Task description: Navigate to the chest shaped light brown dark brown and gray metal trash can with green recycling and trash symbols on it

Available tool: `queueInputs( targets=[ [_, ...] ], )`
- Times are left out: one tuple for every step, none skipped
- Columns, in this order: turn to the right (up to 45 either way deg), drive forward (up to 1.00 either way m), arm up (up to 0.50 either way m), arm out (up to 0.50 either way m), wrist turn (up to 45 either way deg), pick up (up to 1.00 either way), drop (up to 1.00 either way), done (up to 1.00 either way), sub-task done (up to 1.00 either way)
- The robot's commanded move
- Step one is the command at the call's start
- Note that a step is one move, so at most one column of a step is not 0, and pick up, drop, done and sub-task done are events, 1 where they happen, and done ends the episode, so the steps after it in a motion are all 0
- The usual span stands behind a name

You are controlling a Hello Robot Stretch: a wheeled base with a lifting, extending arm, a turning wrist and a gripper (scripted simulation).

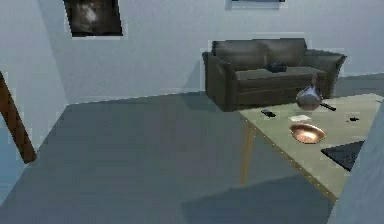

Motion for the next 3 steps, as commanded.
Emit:
queueInputs(
  targets=[
    [0.0,1.00,0.00,0.00,0.0,0.00,0.00,0.00,0.00],
    [0.0,0.60,0.00,0.00,0.0,0.00,0.00,0.00,0.00],
    [-45.0,0.00,0.00,0.00,0.0,0.00,0.00,0.00,0.00]
  ],
)
